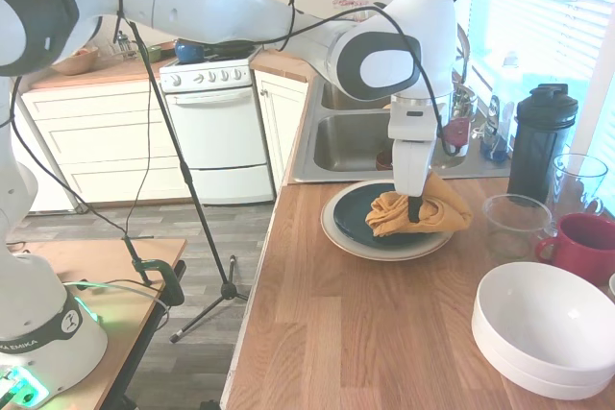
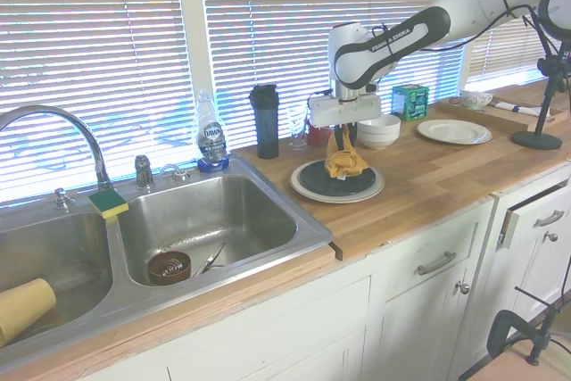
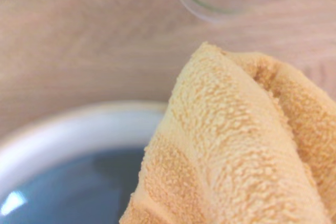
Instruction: Wipe the blue plate in clockwise motion
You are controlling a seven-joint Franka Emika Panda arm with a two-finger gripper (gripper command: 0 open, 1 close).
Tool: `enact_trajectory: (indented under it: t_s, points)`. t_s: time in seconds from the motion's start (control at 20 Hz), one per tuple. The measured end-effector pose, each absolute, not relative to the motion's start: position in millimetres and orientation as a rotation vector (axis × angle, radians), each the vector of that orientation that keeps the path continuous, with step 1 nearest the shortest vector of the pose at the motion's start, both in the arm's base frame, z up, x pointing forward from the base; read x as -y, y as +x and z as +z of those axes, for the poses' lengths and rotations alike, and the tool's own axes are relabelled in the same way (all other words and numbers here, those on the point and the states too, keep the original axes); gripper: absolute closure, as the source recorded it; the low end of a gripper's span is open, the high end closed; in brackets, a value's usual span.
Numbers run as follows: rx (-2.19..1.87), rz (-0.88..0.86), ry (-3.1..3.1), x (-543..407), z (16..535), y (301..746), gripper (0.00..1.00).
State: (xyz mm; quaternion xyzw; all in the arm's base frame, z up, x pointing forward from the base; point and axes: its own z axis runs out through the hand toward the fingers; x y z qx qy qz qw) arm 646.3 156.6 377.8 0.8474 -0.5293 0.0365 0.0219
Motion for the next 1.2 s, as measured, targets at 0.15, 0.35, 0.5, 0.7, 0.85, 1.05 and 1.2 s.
enact_trajectory:
  t_s: [0.15,0.35,0.5,0.7,0.85,1.05,1.2]
  points:
    - [1.622,0.105,2.638,-156,380,625,1.0]
    - [1.585,0.088,2.664,-165,380,595,1.0]
    - [1.549,0.08,2.689,-178,379,577,1.0]
    - [1.509,0.08,2.726,-198,380,568,1.0]
    - [1.526,0.085,2.75,-203,393,565,1.0]
    - [1.563,0.106,2.777,-189,428,561,1.0]
    - [1.589,0.101,2.778,-163,448,560,1.0]
